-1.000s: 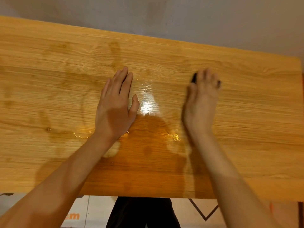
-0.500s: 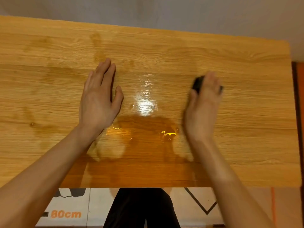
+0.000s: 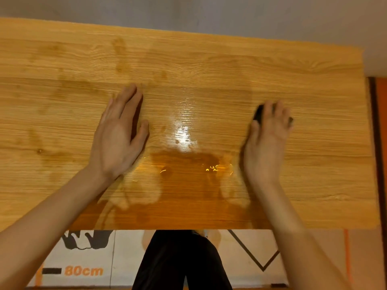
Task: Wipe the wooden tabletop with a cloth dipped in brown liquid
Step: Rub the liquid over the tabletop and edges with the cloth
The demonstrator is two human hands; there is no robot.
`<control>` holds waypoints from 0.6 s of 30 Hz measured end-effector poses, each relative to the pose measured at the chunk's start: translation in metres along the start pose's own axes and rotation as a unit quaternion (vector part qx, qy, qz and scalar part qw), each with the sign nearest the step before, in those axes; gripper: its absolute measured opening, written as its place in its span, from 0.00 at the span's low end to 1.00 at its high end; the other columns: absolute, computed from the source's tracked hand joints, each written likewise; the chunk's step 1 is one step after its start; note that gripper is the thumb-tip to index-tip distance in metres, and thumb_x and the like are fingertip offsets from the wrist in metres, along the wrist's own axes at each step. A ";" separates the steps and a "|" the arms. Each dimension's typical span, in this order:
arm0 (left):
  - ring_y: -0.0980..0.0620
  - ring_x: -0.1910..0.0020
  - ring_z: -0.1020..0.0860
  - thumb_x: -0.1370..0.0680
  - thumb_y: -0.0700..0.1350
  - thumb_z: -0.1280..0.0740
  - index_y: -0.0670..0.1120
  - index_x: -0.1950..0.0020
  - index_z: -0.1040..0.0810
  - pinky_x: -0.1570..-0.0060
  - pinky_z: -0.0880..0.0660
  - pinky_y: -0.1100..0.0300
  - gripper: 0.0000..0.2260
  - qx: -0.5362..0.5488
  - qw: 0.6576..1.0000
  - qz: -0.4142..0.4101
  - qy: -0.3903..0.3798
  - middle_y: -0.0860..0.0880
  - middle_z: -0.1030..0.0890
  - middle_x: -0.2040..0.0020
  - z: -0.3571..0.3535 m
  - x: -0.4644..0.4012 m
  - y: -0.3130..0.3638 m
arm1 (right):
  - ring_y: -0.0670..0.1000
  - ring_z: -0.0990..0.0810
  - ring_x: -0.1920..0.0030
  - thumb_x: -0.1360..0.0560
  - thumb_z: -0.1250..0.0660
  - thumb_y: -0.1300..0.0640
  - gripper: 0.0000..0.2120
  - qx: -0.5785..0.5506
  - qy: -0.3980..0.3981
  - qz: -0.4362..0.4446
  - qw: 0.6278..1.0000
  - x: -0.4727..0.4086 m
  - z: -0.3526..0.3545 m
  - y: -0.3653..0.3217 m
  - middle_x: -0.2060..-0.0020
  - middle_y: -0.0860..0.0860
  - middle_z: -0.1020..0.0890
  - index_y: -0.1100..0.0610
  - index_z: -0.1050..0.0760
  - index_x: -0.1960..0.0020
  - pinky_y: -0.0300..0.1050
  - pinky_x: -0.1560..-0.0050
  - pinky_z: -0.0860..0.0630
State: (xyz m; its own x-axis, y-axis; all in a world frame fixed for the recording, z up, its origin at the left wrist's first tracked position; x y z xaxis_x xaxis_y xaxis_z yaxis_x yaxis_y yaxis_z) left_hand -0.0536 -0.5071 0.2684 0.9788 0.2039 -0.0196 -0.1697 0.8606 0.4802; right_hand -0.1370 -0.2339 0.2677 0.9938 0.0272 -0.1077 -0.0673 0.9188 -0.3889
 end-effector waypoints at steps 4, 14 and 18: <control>0.50 0.18 0.44 0.17 0.49 0.42 0.41 0.20 0.39 0.19 0.50 0.52 0.27 0.014 0.999 0.040 0.002 0.47 0.40 0.18 -0.002 0.049 0.007 | 0.61 0.40 0.24 0.21 0.37 0.60 0.25 -0.015 -0.014 0.145 0.989 0.054 -0.047 -0.098 0.26 0.61 0.36 0.60 0.36 0.25 0.61 0.25 0.44; 0.50 0.18 0.48 0.17 0.50 0.44 0.40 0.19 0.40 0.19 0.53 0.56 0.28 -0.018 0.999 0.044 0.016 0.46 0.43 0.18 -0.014 0.064 0.007 | 0.56 0.51 0.22 0.16 0.48 0.59 0.23 -0.030 -0.038 -0.013 0.999 0.019 0.030 0.047 0.22 0.56 0.46 0.58 0.45 0.22 0.58 0.23 0.54; 0.51 0.18 0.47 0.18 0.50 0.44 0.40 0.20 0.39 0.20 0.55 0.60 0.28 -0.022 0.998 0.043 0.029 0.46 0.41 0.18 -0.013 0.063 0.006 | 0.63 0.42 0.24 0.20 0.44 0.61 0.24 -0.009 0.006 0.017 1.000 0.039 0.000 -0.018 0.25 0.63 0.39 0.63 0.39 0.25 0.62 0.25 0.50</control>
State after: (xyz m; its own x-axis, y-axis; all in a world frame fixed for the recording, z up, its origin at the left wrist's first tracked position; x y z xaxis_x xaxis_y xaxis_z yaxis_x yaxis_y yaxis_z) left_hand 0.0055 -0.4830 0.2587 0.9522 0.3039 -0.0306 -0.2597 0.8581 0.4429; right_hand -0.0972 -0.2498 0.2706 0.9899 0.0536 -0.1312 -0.1024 0.9103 -0.4010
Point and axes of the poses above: each hand's wrist, its own x-axis away from the middle knuckle, its own z-axis out of the back of the hand, y = z × x, the point moved 2 cm from there along -x, towards the middle knuckle
